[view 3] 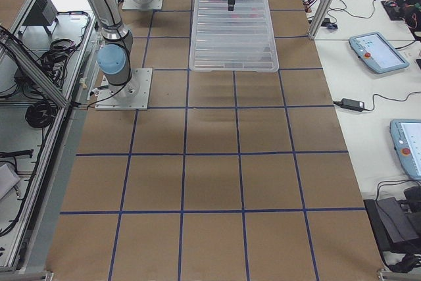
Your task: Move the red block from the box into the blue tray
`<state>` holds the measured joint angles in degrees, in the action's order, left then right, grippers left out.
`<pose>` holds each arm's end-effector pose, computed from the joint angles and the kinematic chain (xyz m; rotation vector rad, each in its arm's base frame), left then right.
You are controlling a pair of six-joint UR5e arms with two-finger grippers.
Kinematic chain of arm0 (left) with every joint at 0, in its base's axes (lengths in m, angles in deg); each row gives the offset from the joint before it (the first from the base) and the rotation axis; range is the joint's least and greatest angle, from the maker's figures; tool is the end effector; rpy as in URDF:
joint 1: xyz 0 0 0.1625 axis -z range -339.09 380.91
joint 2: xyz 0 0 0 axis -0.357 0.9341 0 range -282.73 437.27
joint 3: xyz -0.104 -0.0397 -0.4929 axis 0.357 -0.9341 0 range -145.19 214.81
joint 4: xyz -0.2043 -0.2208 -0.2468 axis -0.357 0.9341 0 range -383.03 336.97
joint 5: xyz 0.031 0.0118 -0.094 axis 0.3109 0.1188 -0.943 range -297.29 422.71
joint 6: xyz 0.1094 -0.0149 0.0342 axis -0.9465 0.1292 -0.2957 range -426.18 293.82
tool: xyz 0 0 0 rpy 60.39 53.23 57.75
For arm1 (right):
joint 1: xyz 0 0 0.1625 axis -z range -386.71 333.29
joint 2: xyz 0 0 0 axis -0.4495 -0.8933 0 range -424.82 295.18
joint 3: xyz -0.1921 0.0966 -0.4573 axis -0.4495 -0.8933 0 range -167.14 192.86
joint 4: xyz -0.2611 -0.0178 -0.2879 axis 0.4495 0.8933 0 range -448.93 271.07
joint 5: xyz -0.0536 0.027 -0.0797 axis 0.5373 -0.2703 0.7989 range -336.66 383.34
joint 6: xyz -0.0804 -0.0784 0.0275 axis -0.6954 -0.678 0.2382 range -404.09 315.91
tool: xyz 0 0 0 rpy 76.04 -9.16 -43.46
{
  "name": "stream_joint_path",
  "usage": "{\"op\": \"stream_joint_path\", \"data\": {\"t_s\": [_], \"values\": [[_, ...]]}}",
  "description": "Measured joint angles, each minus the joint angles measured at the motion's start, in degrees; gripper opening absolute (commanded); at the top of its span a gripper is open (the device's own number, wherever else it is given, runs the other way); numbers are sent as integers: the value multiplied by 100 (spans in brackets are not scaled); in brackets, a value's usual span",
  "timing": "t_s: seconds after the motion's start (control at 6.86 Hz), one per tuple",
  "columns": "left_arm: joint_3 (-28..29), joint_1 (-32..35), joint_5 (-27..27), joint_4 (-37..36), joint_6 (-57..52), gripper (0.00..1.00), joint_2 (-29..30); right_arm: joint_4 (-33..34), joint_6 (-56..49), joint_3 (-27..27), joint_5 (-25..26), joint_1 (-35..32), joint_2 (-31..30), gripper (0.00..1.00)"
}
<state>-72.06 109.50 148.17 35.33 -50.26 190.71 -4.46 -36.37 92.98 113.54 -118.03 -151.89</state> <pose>-0.1286 -0.5643 0.2607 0.4722 -3.0361 -0.2461 0.1441 -0.4881 0.5983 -0.1752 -3.1348 0.0395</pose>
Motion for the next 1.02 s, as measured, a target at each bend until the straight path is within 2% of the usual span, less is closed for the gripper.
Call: {"op": "stream_joint_path", "data": {"t_s": [0.15, 0.44, 1.02], "values": [[-12, -4, 8, -1, 3, 34, 13, 3, 1, -2, -2, -1, -1, 100], [-29, -7, 22, 19, 12, 9, 15, 6, -1, -5, -7, -6, 3, 100], [205, -168, -15, 184, -4, 9, -134, 2, -4, -9, -9, -8, -4, 100]]}}
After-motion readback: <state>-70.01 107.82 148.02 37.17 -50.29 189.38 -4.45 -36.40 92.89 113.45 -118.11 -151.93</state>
